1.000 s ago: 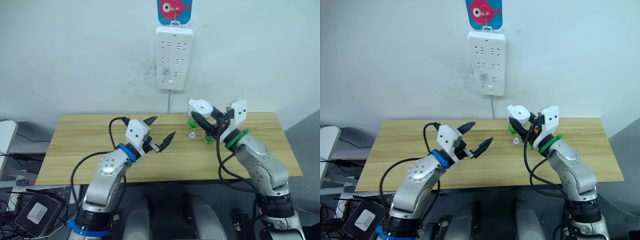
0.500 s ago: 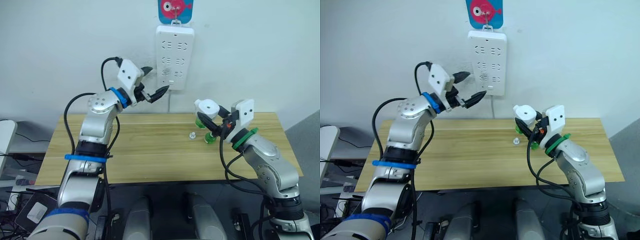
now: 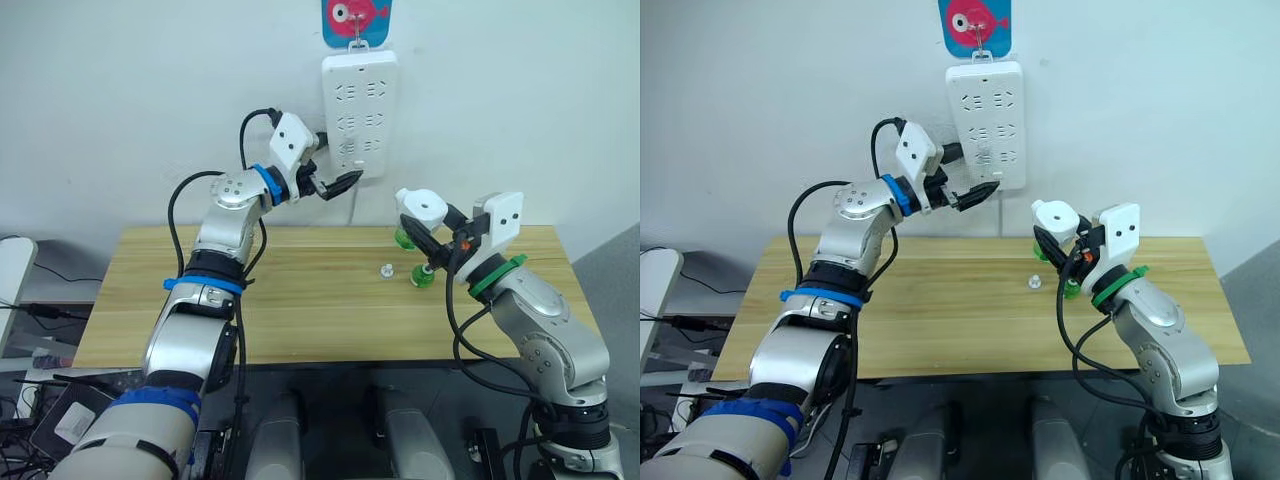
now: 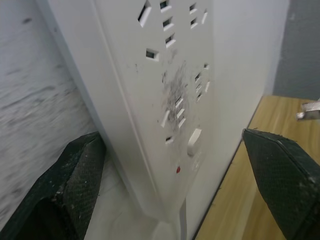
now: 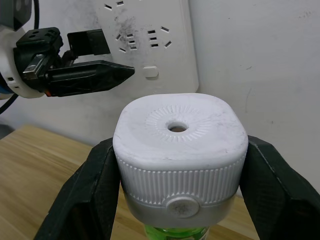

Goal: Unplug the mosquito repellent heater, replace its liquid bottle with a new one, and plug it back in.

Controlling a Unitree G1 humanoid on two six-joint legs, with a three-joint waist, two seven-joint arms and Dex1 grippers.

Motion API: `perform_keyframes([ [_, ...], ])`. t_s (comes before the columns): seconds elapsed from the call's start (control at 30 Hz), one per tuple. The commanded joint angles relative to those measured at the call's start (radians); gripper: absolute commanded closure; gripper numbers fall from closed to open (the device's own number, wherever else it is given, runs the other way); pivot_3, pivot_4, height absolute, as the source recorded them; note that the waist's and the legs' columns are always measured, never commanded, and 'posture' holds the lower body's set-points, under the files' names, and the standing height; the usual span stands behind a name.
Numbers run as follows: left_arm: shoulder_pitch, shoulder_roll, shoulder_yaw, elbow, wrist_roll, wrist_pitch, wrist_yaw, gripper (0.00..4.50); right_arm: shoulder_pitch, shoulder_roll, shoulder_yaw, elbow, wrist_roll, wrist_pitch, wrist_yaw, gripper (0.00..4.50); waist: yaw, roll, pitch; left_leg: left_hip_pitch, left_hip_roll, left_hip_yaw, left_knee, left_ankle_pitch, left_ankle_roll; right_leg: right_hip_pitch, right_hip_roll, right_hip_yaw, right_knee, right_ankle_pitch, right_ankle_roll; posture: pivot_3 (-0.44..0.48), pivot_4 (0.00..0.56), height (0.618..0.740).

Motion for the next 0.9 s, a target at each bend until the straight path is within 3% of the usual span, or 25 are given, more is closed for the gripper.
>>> perform_keyframes([
  [0.03,-0.048,-0.004,0.036,-0.018,-0.065,0.016,-0.082,0.0,-0.03,-0.002,-0.036,-0.052,0.028,0.003,-0.007,1.56,-0.005,0.0,0.0,0.0,0.0,0.0,0.0,0.0,0.0,0.0,0.0,0.0,0.0,0.0,0.0,-0.219,0.262,0.74],
  [0.07,-0.046,0.003,0.041,-0.024,-0.08,0.039,-0.105,0.0,-0.038,-0.002,-0.038,-0.052,0.03,0.007,-0.009,1.56,-0.008,0.0,0.0,0.0,0.0,0.0,-0.001,0.0,0.0,-0.001,0.0,0.0,0.0,0.0,0.0,-0.219,0.262,0.74],
  [0.17,-0.021,0.03,0.059,-0.067,-0.123,0.131,-0.162,0.57,-0.044,0.001,-0.037,-0.049,0.03,0.009,-0.008,1.56,-0.021,0.0,0.0,0.0,0.001,0.0,-0.002,0.0,0.0,-0.001,0.001,0.0,0.0,0.0,0.0,-0.226,0.263,0.74],
  [0.4,0.004,0.044,0.079,-0.128,-0.195,0.338,-0.218,2.79,-0.105,0.021,-0.035,-0.034,0.051,0.052,-0.027,1.56,-0.03,0.0,0.0,0.0,0.001,-0.001,-0.002,0.0,0.0,-0.001,0.001,0.0,0.001,0.0,0.0,-0.226,0.264,0.74],
  [0.47,0.008,0.043,0.08,-0.14,-0.201,0.374,-0.213,3.21,-0.143,0.032,-0.03,-0.036,0.067,0.083,-0.042,1.56,-0.031,0.0,0.0,0.0,0.001,-0.001,-0.002,0.0,0.0,-0.001,0.001,0.0,0.001,0.0,0.0,-0.227,0.265,0.74],
  [0.9,0.011,0.043,0.083,-0.177,-0.209,0.424,-0.215,3.21,-0.286,0.091,-0.004,0.021,0.075,0.169,-0.076,1.56,-0.03,0.0,0.0,-0.001,0.001,-0.002,-0.002,0.0,0.0,-0.001,0.0,0.0,0.0,0.0,0.0,-0.211,0.271,0.74],
])
